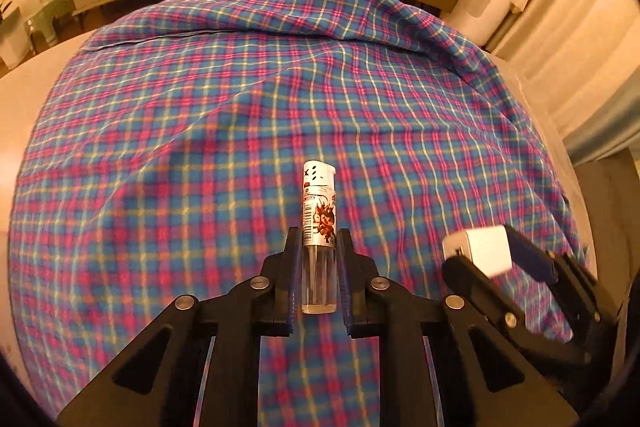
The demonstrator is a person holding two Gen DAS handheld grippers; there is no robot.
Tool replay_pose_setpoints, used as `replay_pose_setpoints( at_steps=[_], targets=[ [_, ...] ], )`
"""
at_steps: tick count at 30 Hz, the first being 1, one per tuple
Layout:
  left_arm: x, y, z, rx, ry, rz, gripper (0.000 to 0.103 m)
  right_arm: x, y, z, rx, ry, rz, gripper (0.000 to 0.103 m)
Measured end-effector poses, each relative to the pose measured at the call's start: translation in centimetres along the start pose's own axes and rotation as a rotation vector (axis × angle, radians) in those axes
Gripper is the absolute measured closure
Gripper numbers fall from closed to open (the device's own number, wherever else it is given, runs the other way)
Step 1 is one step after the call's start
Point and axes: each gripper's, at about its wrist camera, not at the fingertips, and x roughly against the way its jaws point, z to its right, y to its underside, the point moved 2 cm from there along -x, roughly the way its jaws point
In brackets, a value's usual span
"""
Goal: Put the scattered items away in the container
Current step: 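Carry the clear tube and white charger together over the white box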
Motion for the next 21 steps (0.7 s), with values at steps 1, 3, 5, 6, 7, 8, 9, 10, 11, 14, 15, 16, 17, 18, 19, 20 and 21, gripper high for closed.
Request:
replay_pose_setpoints(
  at_steps=[1, 3, 5, 6, 7, 8, 9, 10, 11, 14, 15, 16, 17, 18, 19, 20, 21],
  targets=[
    [0.5, 0.3, -0.1, -0.007, -0.003, 0.004, 0.086, 0.3, 0.3, -0.3, -0.001, -0.006, -0.001, 0.042],
    [1.9, 1.4, -0.1, -0.030, -0.023, 0.021, 0.086, 0.9, 1.0, -0.9, -0.003, -0.018, -0.007, 0.042],
    [3.2, 2.5, 0.1, -0.049, -0.035, 0.035, 0.086, 1.4, 2.0, -1.6, 0.002, -0.026, -0.015, 0.042],
    [3.7, 3.1, 0.5, -0.062, -0.050, 0.046, 0.086, 1.7, 2.4, -1.8, 0.004, -0.028, -0.018, 0.042],
    [4.2, 3.6, 0.5, -0.069, -0.058, 0.054, 0.086, 2.0, 2.9, -2.1, 0.005, -0.032, -0.021, 0.042],
    [5.0, 4.4, 0.4, -0.074, -0.062, 0.062, 0.086, 2.4, 3.4, -2.5, 0.006, -0.038, -0.023, 0.042],
    [5.7, 5.2, 0.3, -0.075, -0.063, 0.065, 0.086, 2.8, 3.9, -2.8, 0.010, -0.041, -0.024, 0.042],
    [6.1, 5.8, 0.3, -0.074, -0.063, 0.069, 0.086, 3.3, 4.4, -3.2, 0.014, -0.044, -0.024, 0.042],
    [6.7, 6.6, 0.2, -0.071, -0.064, 0.074, 0.086, 3.8, 4.9, -3.6, 0.017, -0.049, -0.025, 0.042],
    [8.0, 8.4, -0.2, -0.063, -0.067, 0.082, 0.086, 5.3, 6.2, -4.7, 0.028, -0.062, -0.023, 0.042],
    [8.4, 9.0, -0.3, -0.060, -0.066, 0.084, 0.086, 5.7, 6.5, -5.0, 0.032, -0.067, -0.023, 0.042],
    [8.7, 9.4, -0.5, -0.058, -0.067, 0.084, 0.086, 6.3, 7.0, -5.5, 0.039, -0.071, -0.021, 0.042],
    [9.1, 10.1, -0.7, -0.052, -0.067, 0.086, 0.086, 6.7, 7.3, -5.8, 0.043, -0.072, -0.019, 0.042],
    [9.4, 10.4, -0.9, -0.045, -0.061, 0.088, 0.086, 7.1, 7.5, -6.2, 0.048, -0.074, -0.017, 0.042],
    [9.8, 10.9, -1.1, -0.040, -0.056, 0.087, 0.086, 7.5, 7.8, -6.6, 0.054, -0.076, -0.016, 0.042],
    [10.1, 11.4, -1.3, -0.037, -0.057, 0.088, 0.086, 8.0, 8.2, -7.0, 0.060, -0.076, -0.014, 0.042],
    [10.6, 12.0, -1.5, -0.035, -0.055, 0.093, 0.086, 8.3, 8.4, -7.2, 0.063, -0.077, -0.013, 0.042]
  ],
)
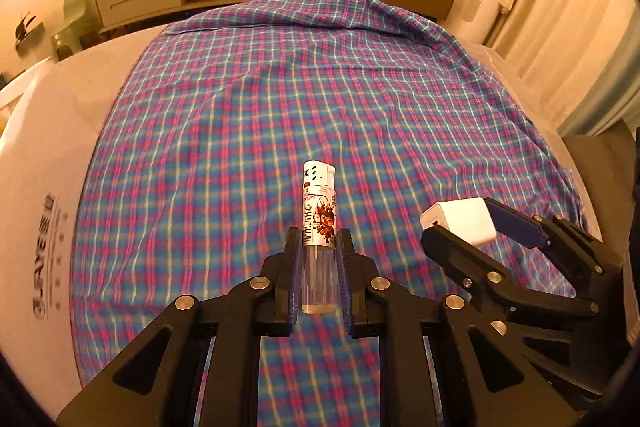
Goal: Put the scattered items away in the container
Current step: 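Carry the clear tube and white charger together over the white box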
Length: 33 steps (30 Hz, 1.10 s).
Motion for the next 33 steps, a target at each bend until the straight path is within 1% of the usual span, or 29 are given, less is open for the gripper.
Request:
replay_pose_setpoints(
  at_steps=[9, 13, 21, 33],
  targets=[
    [3.7, 3.2, -1.7, -0.001, -0.024, 0.049, 0.086, 1.9, 2.4, -3.3, 0.034, -0.014, -0.008, 0.042],
    [5.4, 4.1, -3.2, 0.024, -0.032, 0.074, 0.086, 2.3, 2.9, -5.1, 0.061, -0.022, -0.014, 0.042],
    [8.6, 5.0, -6.9, 0.078, -0.036, 0.121, 0.086, 3.0, 2.9, -9.1, 0.120, -0.049, -0.009, 0.042],
    [13.1, 4.9, -11.2, 0.139, -0.032, 0.198, 0.086, 4.5, 1.5, -15.6, 0.215, -0.115, 0.025, 0.042]
  ],
)
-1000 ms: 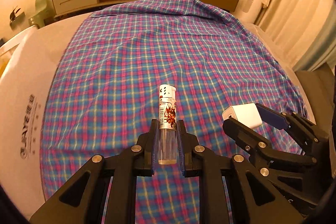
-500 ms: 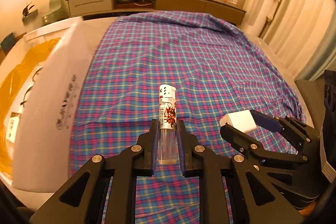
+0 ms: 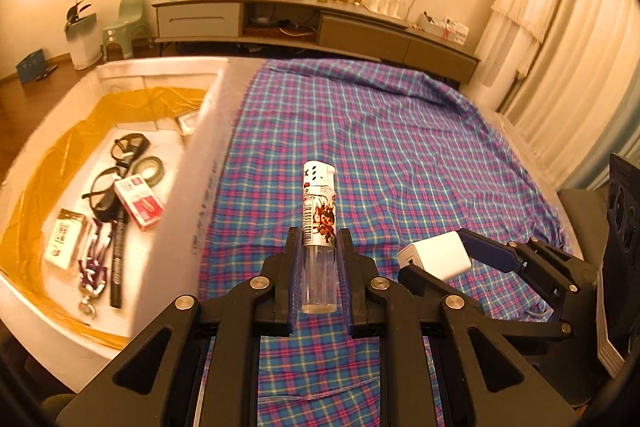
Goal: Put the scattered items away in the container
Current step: 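Carry the clear tube and white charger together over the white box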
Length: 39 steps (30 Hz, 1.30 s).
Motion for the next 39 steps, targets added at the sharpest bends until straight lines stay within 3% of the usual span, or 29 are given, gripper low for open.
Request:
replay_pose_setpoints(
  at_steps=[22, 39],
  targets=[
    [6.1, -2.1, -5.9, 0.084, -0.007, 0.117, 0.086, 2.1, -5.3, -7.6, 0.137, -0.081, 0.072, 0.042],
    [7.7, -3.0, -11.8, 0.172, -0.012, 0.144, 0.086, 1.9, -7.9, -11.1, 0.209, -0.107, 0.098, 0.042]
  ],
)
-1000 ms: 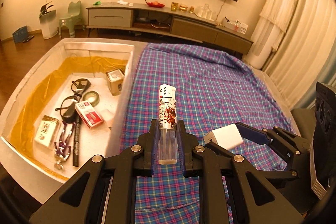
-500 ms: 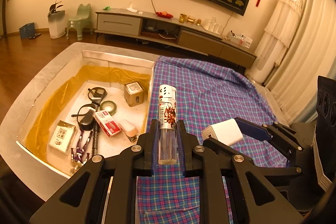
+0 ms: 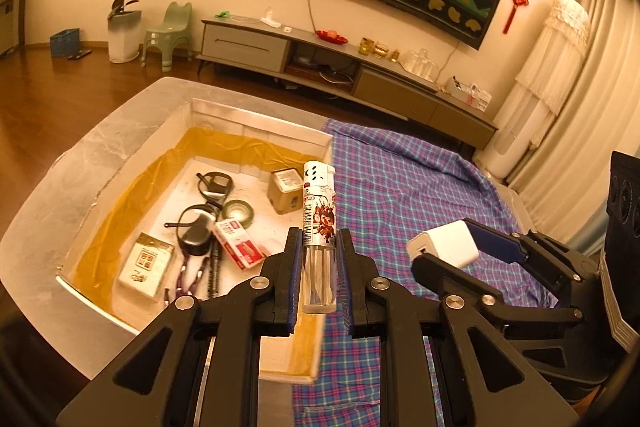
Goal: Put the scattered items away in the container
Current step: 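Carry the clear tube and white charger together over the white box, then open the left tool to drop the tube while the right tool releases the charger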
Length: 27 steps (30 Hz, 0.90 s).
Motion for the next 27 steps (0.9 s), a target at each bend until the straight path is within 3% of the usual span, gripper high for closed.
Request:
replay_pose_setpoints(
  at_steps=[16, 27],
  targets=[
    [-1.8, -1.4, -5.4, 0.112, -0.049, -0.030, 0.086, -3.2, -2.8, -2.4, 0.049, -0.051, -0.017, 0.042],
    [-6.4, -0.4, -7.8, 0.167, -0.088, -0.173, 0.085, -9.3, -4.4, -2.8, 0.079, -0.040, -0.101, 0.042]
  ],
)
